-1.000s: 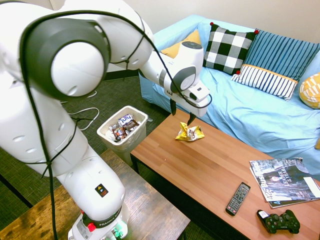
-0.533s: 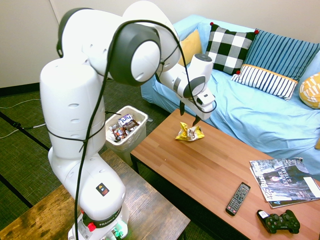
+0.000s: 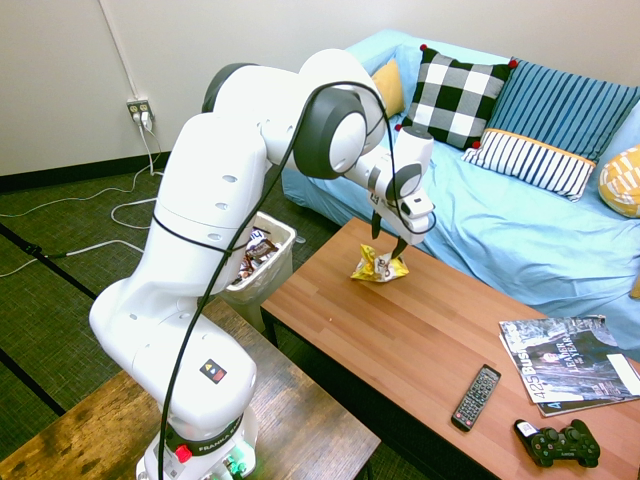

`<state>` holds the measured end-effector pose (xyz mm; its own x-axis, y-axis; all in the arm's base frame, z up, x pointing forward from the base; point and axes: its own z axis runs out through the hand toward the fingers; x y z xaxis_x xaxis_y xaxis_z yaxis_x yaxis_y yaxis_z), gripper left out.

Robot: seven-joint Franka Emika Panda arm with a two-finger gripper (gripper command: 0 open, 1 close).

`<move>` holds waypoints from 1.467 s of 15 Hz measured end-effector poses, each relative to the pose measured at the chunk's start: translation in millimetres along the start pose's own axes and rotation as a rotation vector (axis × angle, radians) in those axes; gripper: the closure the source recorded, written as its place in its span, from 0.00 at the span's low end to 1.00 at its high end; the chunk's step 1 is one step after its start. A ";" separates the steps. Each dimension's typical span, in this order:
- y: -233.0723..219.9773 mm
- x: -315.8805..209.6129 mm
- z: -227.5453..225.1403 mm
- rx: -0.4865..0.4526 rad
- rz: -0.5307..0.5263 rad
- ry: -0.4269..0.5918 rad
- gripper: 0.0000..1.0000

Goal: Throw the chip bag in the trash bin

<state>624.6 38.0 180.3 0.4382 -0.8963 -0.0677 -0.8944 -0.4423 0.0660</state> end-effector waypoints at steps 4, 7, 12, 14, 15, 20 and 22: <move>-9.6 9.5 34.6 -0.040 0.012 -0.013 1.00; -12.1 13.4 46.0 -0.049 0.026 -0.025 1.00; -11.1 17.7 63.1 -0.067 0.040 -0.049 1.00; -11.7 20.1 65.6 -0.069 0.039 -0.054 1.00; -11.4 21.0 66.8 -0.069 0.039 -0.056 1.00; -7.0 30.7 67.0 -0.065 0.045 -0.065 1.00; -6.8 32.0 65.2 -0.062 0.038 -0.065 1.00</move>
<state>638.9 14.4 112.8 0.3957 -0.9093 -0.1289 -0.9022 -0.4112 0.1306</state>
